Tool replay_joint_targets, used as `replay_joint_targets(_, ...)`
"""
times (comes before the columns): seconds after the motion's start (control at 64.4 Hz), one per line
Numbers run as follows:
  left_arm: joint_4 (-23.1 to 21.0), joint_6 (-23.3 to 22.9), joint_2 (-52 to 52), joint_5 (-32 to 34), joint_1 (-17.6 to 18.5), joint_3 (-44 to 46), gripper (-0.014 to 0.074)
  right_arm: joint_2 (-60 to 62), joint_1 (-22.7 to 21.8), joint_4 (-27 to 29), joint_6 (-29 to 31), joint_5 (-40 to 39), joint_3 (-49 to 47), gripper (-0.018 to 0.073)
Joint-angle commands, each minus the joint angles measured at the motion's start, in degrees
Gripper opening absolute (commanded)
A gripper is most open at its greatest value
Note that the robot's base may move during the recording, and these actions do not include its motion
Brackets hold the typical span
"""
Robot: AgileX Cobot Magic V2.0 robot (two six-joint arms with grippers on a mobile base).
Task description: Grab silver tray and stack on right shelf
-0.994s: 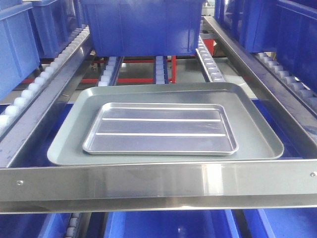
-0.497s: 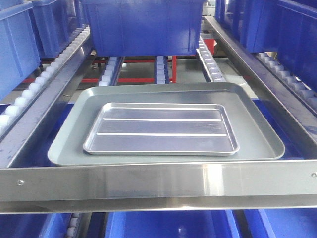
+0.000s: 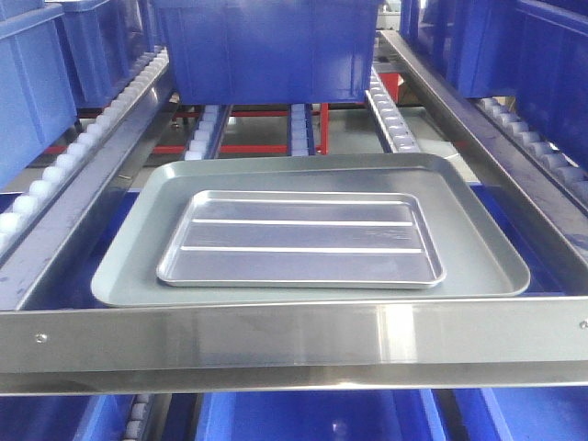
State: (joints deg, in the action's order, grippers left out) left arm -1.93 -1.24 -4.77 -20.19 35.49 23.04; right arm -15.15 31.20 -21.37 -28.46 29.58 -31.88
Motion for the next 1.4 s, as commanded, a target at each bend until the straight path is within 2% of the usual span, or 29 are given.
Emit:
replay_joint_targets(0.0, -2.7, 1.2, 1.2, 4.5, -5.7, -0.5, -0.01, -0.6, 0.0, -1.9, 0.5, -5.0, -1.5, 0.0056)
replay_joint_targets(0.062, -4.7, 1.2, 3.9, 4.6, -13.0, -3.6, -0.01, -0.6, 0.0, -1.9, 0.5, -5.0, -1.5, 0.0056)
replay_joint_targets(0.218, -7.1, 1.2, 6.2, 6.3, -24.9, -11.3, -0.01, -0.6, 0.0, -1.9, 0.5, -4.9, -1.5, 0.0056)
replay_joint_targets(0.295, -8.7, 1.2, 6.2, 10.3, -28.1, -15.7, -0.01, -0.6, 0.0, -1.9, 0.5, -4.8, -1.5, 0.0056)
replay_joint_targets(0.342, -8.7, 1.2, 6.2, 14.8, -29.4, -19.0, -0.01, -0.6, 0.0, -1.9, 0.5, -4.8, -1.5, 0.0056)
replay_joint_targets(0.466, -8.2, 1.2, 6.2, 26.8, -30.6, -26.2, -0.01, -0.6, 0.0, -1.9, 0.5, -4.8, -1.5, 0.0056)
replay_joint_targets(0.513, -5.8, 1.2, 6.3, 23.8, -30.6, -25.6, -0.01, -0.6, 0.0, -1.9, 0.5, -4.8, -1.5, 0.0056)
replay_joint_targets(0.559, -2.6, 1.2, 6.3, 24.8, -30.6, -25.9, -0.01, -0.6, 0.0, -1.9, 0.5, -4.8, -1.5, 0.0056)
replay_joint_targets(0.622, -0.5, 1.2, 6.3, 25.0, -30.6, -25.9, -0.01, -0.6, 0.0, -1.9, 0.5, -4.8, -1.5, 0.0056)
replay_joint_targets(1.383, -0.5, 1.2, 6.3, 25.1, -30.6, -25.9, -0.01, -0.6, 0.0, -1.9, 0.5, -4.6, -1.3, 0.0056)
